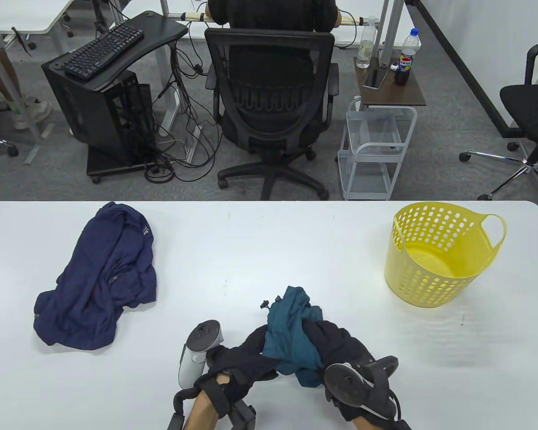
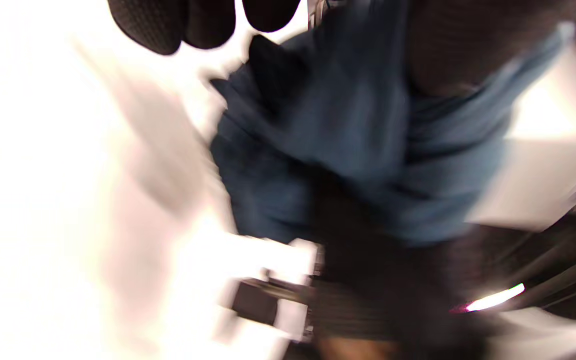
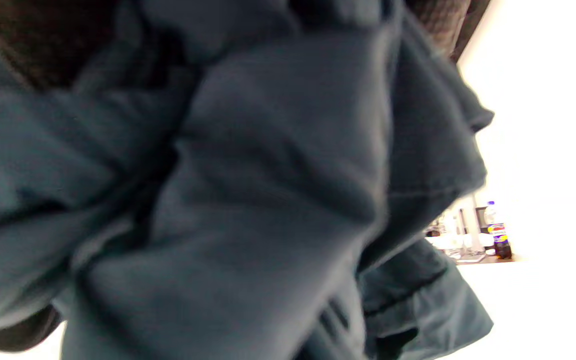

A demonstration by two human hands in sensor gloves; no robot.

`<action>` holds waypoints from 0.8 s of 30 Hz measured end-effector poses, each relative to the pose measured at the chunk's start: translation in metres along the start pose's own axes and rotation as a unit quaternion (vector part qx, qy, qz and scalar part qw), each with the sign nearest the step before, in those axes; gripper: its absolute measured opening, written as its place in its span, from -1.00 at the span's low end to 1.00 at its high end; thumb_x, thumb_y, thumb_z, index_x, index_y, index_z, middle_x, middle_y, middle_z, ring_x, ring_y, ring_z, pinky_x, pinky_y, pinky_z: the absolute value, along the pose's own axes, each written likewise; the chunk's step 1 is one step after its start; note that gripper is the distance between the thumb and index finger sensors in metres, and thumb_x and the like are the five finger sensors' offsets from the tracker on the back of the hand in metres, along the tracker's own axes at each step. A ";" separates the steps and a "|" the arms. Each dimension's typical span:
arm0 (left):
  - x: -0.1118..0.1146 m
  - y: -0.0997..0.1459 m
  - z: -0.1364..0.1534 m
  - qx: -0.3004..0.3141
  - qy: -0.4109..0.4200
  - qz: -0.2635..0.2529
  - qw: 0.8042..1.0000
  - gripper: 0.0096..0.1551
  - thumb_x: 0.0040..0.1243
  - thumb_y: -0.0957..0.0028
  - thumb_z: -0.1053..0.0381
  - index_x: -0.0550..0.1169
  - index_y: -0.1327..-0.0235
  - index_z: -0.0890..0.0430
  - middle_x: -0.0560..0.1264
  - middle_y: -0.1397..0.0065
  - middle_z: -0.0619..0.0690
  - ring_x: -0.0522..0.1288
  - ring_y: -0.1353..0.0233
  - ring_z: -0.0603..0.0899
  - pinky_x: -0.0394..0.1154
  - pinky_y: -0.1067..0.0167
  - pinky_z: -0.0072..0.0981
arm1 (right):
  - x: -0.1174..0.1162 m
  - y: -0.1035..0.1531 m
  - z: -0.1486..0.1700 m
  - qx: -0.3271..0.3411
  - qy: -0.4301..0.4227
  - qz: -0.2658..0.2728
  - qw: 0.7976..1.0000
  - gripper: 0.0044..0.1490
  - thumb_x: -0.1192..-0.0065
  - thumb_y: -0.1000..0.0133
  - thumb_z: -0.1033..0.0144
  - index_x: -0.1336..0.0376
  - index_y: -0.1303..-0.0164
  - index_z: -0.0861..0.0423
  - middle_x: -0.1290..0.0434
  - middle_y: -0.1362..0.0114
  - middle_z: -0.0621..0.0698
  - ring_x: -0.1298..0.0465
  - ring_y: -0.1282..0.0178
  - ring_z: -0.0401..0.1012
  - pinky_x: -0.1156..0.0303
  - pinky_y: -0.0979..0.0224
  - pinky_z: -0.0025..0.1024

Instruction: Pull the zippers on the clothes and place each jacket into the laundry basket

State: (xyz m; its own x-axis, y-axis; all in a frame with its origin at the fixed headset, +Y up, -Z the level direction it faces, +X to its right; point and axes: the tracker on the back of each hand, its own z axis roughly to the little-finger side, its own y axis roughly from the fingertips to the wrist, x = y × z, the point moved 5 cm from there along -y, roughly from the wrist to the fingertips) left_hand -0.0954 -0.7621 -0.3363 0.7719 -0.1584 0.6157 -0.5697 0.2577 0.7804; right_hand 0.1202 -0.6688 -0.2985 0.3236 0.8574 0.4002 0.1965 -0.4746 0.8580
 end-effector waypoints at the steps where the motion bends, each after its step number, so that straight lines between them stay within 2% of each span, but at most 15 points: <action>1: -0.007 0.002 -0.004 0.008 -0.080 -0.024 0.996 0.11 0.27 0.13 -0.35 -0.02 -0.52 -0.03 0.04 -0.65 0.13 0.20 -0.55 0.40 0.30 -0.37 0.14 | 0.003 0.000 0.007 -0.006 0.002 0.005 1.000 -0.05 -0.70 0.07 0.12 -0.14 -0.45 -0.32 -0.45 -0.43 -0.21 -0.66 -0.15 -0.08 -0.64 -0.16 -0.18; 2: -0.017 0.005 -0.010 0.003 -0.175 -0.073 0.982 0.10 0.26 0.16 -0.39 0.00 -0.52 -0.07 0.04 -0.66 0.10 0.20 -0.56 0.38 0.30 -0.37 0.14 | 0.010 0.000 0.018 -0.019 0.000 0.015 1.000 -0.06 -0.69 0.05 0.11 -0.13 -0.45 -0.33 -0.44 -0.44 -0.22 -0.66 -0.16 -0.08 -0.64 -0.17 -0.19; 5: -0.034 0.014 -0.018 -0.019 -0.265 -0.183 0.947 0.03 0.26 0.17 -0.35 0.09 -0.50 -0.08 0.11 -0.65 0.09 0.23 -0.55 0.38 0.30 -0.35 0.20 | 0.029 -0.003 0.031 -0.042 -0.006 0.046 0.998 -0.04 -0.65 0.01 0.11 -0.08 -0.48 -0.35 -0.40 -0.48 -0.23 -0.64 -0.19 -0.08 -0.62 -0.20 -0.19; 6: -0.040 0.018 -0.021 -0.022 -0.300 -0.227 0.926 0.01 0.27 0.18 -0.34 0.13 -0.49 -0.09 0.14 -0.64 0.07 0.24 -0.55 0.38 0.30 -0.34 0.22 | 0.042 -0.005 0.037 -0.051 -0.006 0.067 0.996 -0.02 -0.62 -0.01 0.10 -0.03 -0.51 -0.36 -0.38 -0.50 -0.23 -0.63 -0.21 -0.08 -0.61 -0.21 -0.19; 7: -0.042 0.020 -0.023 -0.024 -0.324 -0.244 0.914 -0.01 0.26 0.18 -0.33 0.14 -0.49 -0.10 0.15 -0.64 0.07 0.25 -0.55 0.38 0.31 -0.34 0.22 | 0.052 -0.008 0.041 -0.059 -0.009 0.083 0.995 -0.01 -0.60 -0.03 0.10 0.00 -0.52 -0.38 -0.36 -0.51 -0.24 -0.62 -0.22 -0.08 -0.61 -0.22 -0.20; 10: -0.051 0.030 -0.031 -0.031 -0.411 -0.303 0.859 -0.06 0.22 0.17 -0.35 0.17 -0.48 -0.14 0.18 -0.64 0.03 0.26 -0.56 0.35 0.32 -0.34 0.23 | 0.090 -0.020 0.060 -0.091 -0.021 0.142 0.986 0.02 -0.51 -0.10 0.09 0.13 -0.54 -0.42 -0.28 -0.58 -0.23 -0.59 -0.30 -0.08 -0.58 -0.28 -0.18; 13: -0.060 0.037 -0.035 -0.040 -0.468 -0.350 0.810 -0.10 0.17 0.17 -0.37 0.20 -0.47 -0.18 0.23 -0.63 -0.02 0.31 -0.55 0.31 0.35 -0.33 0.22 | 0.122 -0.041 0.093 -0.134 -0.041 0.172 0.975 -0.02 -0.43 -0.17 0.12 0.17 -0.55 -0.41 -0.20 -0.64 -0.19 -0.50 -0.43 -0.01 -0.50 -0.40 -0.08; 15: -0.062 0.039 -0.035 -0.045 -0.478 -0.357 0.801 -0.12 0.16 0.16 -0.38 0.22 -0.46 -0.19 0.26 -0.63 -0.04 0.35 -0.54 0.29 0.36 -0.33 0.21 | 0.135 -0.054 0.114 -0.167 -0.040 0.173 0.970 -0.04 -0.44 -0.18 0.15 0.14 -0.57 -0.39 -0.19 -0.65 -0.17 -0.46 -0.46 0.03 -0.45 -0.44 -0.02; 19: -0.065 0.038 -0.033 -0.051 -0.475 -0.356 0.803 -0.13 0.15 0.16 -0.38 0.23 -0.46 -0.20 0.27 -0.63 -0.04 0.36 -0.54 0.28 0.37 -0.32 0.21 | 0.150 -0.089 0.171 -0.242 -0.009 0.160 0.957 -0.04 -0.43 -0.19 0.13 0.14 -0.58 -0.37 -0.18 -0.66 -0.17 -0.43 -0.50 0.02 -0.42 -0.47 -0.01; 22: -0.066 0.033 -0.028 -0.061 -0.469 -0.346 0.810 -0.14 0.14 0.16 -0.39 0.23 -0.45 -0.21 0.28 -0.62 -0.08 0.37 -0.54 0.28 0.38 -0.32 0.20 | 0.142 -0.106 0.208 -0.295 -0.004 0.138 0.945 -0.03 -0.41 -0.21 0.11 0.18 -0.58 -0.38 -0.13 -0.68 -0.17 -0.38 -0.55 0.03 -0.38 -0.52 0.00; 24: -0.067 0.032 -0.026 -0.068 -0.471 -0.346 0.809 -0.14 0.14 0.17 -0.39 0.23 -0.45 -0.22 0.29 -0.62 -0.08 0.38 -0.54 0.28 0.38 -0.32 0.20 | 0.117 -0.116 0.240 -0.340 -0.006 0.084 0.937 0.04 -0.39 -0.19 0.02 0.27 -0.59 -0.33 -0.01 -0.73 -0.14 -0.24 -0.65 0.07 -0.24 -0.61 0.09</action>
State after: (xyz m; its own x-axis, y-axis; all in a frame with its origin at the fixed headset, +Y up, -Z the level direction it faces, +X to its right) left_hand -0.1585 -0.7186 -0.3555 0.2992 -0.9486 -0.1034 -0.0079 -0.1108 0.9938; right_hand 0.3574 -0.5609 -0.4280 0.3073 0.7776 0.5485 -0.4915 -0.3639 0.7912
